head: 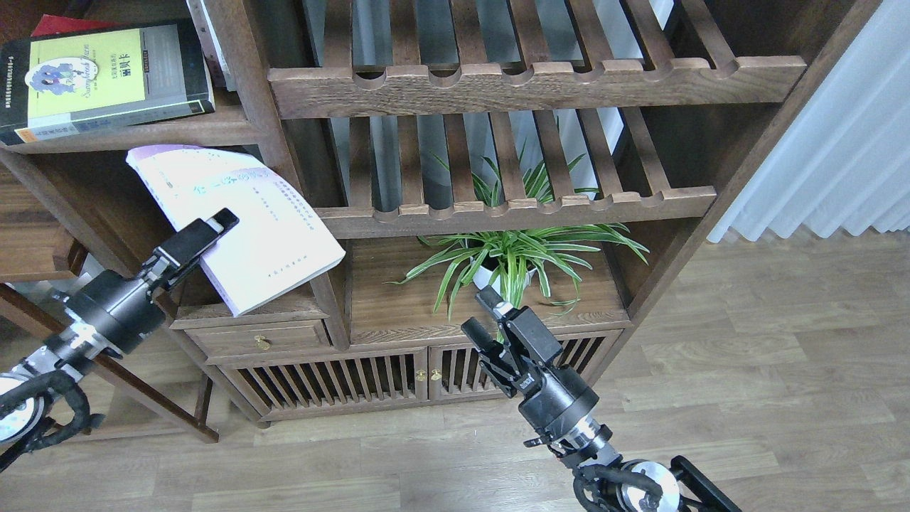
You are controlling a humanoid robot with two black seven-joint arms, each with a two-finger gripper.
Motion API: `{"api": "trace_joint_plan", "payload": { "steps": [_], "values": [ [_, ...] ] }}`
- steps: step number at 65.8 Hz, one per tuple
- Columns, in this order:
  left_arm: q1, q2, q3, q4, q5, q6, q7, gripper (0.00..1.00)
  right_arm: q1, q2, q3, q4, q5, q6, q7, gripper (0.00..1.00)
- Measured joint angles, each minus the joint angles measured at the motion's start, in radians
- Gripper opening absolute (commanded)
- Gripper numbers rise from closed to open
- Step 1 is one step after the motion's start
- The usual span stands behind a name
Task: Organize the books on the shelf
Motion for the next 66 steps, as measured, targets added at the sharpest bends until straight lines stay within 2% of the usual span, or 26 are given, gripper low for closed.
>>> {"api": "trace_joint_plan", "payload": {
  "steps": [10, 52, 66],
  "values": [
    [-0.05, -0.026, -0.003, 0.0, -0.008, 0.0, -0.022, 0.01, 0.0, 0.0, -0.001, 0.0, 0.0, 0.0, 0.0, 0.98],
    [-0.141, -0.042, -0.155, 0.0, -0.047, 0.0, -0.058, 0.01, 0.0, 0.0, -0.004, -0.001, -0.002, 0.0, 0.0, 0.98],
    [-0.146, -0.032, -0.209, 0.0, -0.047, 0.0, -0.059, 0.02, -0.001, 0.0, -0.004, -0.002, -0.002, 0.0, 0.0, 0.98]
  ]
}}
